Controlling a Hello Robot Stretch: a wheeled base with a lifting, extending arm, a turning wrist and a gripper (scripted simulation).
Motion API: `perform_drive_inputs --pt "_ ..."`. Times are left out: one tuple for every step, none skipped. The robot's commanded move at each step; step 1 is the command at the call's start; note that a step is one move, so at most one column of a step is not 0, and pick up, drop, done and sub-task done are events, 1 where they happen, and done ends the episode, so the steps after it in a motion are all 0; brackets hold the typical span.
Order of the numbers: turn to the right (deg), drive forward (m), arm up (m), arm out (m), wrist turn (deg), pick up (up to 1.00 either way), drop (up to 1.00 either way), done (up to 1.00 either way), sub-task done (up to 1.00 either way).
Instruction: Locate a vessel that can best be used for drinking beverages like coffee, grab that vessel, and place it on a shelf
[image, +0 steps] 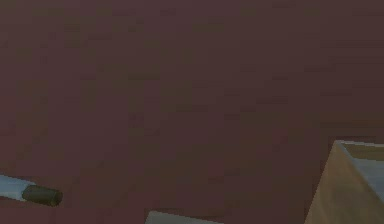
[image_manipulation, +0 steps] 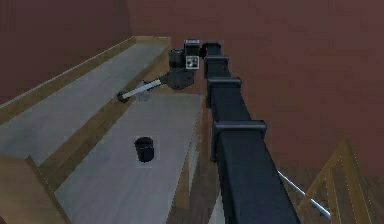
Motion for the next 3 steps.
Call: perform_drive_inputs --pt "0.0 0.0 0.0 0.0 -45.0 0.0 0.0 0.0 0.0" --pt "0.0 0.0 0.0 0.0 -33.0 0.0 0.0 0.0 0.0" --pt "0.0 0.0 0.0 -0.38 0.0 0.0 0.0 0.0 0.0"
